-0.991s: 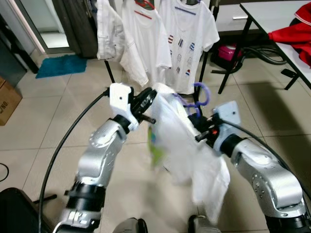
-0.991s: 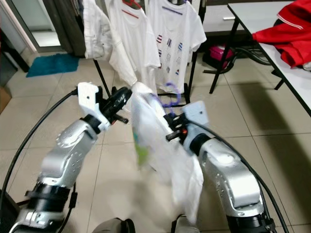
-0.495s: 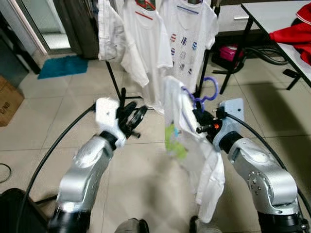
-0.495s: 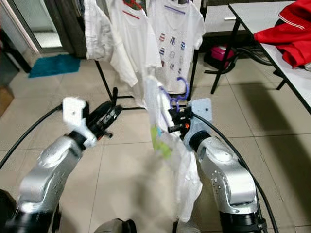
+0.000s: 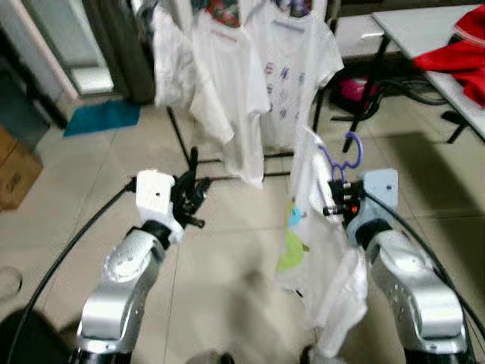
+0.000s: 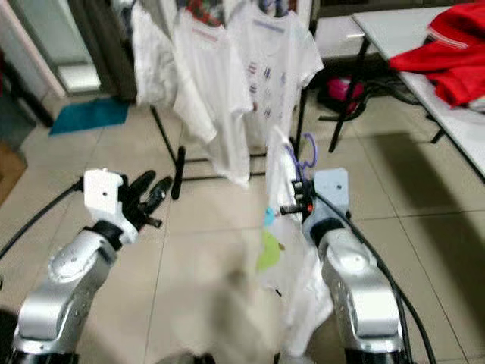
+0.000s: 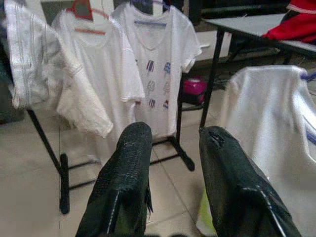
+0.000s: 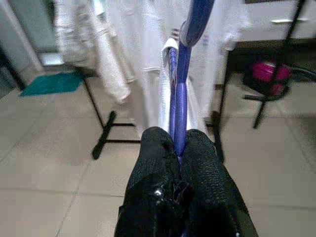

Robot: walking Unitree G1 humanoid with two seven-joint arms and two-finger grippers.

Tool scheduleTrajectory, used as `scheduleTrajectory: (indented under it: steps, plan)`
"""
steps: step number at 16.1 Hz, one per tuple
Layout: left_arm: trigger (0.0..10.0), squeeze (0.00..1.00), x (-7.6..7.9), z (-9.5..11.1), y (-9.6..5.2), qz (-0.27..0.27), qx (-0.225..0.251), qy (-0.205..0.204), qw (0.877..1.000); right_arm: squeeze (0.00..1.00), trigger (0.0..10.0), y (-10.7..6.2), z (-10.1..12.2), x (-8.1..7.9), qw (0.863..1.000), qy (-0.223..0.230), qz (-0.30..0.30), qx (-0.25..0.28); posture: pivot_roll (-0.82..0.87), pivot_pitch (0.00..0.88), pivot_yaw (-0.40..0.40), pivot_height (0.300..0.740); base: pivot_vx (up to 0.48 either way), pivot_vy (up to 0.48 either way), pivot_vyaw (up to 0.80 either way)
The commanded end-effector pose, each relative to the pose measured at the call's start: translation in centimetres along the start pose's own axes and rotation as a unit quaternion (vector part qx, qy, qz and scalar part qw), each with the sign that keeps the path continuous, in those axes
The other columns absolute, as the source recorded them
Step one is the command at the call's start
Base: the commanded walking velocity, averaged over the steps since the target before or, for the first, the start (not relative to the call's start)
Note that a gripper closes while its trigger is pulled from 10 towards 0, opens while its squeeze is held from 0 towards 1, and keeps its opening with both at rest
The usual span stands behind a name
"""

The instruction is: Hang hanger

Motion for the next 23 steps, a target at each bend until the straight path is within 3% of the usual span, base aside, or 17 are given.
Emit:
scheduleTrajectory:
  steps: [1, 4, 5, 9, 13, 16, 23]
  plan:
    - [10.0, 0.00, -0.5, 0.4, 0.1, 0.009, 0.001, 0.013, 1.000, 0.00, 10.0, 0.1, 0.4, 0.1, 1.000, 0.005, -0.009, 0.012, -0.14, 0.061, 0.144, 0.740, 0.379, 0.000, 0.00]
    - [10.0, 0.00, -0.3, 1.1, 0.0, 0.006, 0.011, 0.010, 1.000, 0.00, 10.0, 0.1, 0.4, 0.1, 1.000, 0.017, -0.014, 0.011, -0.14, 0.070, 0.150, 0.740, 0.396, 0.000, 0.00]
    - [10.0, 0.00, 0.1, 0.7, -0.2, 0.003, 0.005, 0.009, 1.000, 0.00, 10.0, 0.0, 1.0, 0.7, 0.999, -0.001, -0.027, 0.032, -0.14, 0.073, 0.154, 0.740, 0.428, 0.000, 0.00]
    - [10.0, 0.00, 0.2, 0.5, -0.1, 0.003, 0.001, 0.011, 1.000, 0.00, 10.0, -0.2, 1.1, 1.4, 0.998, 0.018, -0.043, 0.036, -0.14, 0.098, 0.146, 0.740, 0.428, 0.000, 0.00]
    - [10.0, 0.00, 0.3, 0.6, -0.2, 0.005, -0.001, 0.007, 1.000, 0.00, 10.0, -0.1, 1.2, 1.3, 0.998, -0.001, -0.039, 0.041, -0.14, 0.103, 0.165, 0.740, 0.431, 0.000, 0.00]
    - [10.0, 0.00, 0.5, 0.9, 0.7, -0.006, 0.002, 0.009, 1.000, 0.00, 10.0, 0.0, 1.7, 1.4, 0.998, 0.006, -0.043, 0.047, -0.14, 0.105, 0.169, 0.740, 0.430, 0.000, 0.00]
    - [10.0, 0.00, 0.6, 0.9, 0.6, -0.004, 0.003, 0.004, 1.000, 0.00, 10.0, 0.1, 1.8, 1.4, 0.998, 0.005, -0.040, 0.048, -0.15, 0.103, 0.167, 0.740, 0.430, 0.000, 0.00]
Point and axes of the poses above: a point about 5 cm out from each wrist's last joint towards the gripper, its own y axis pointing out of the wrist towards the gripper, its own z axis along the axis of the wrist's last joint, x = y × z, the point moved 6 cm from there along y, pointing out of the wrist towards the gripper, and after that the axes turned 1 degree about -y, right-handed, at the moved point
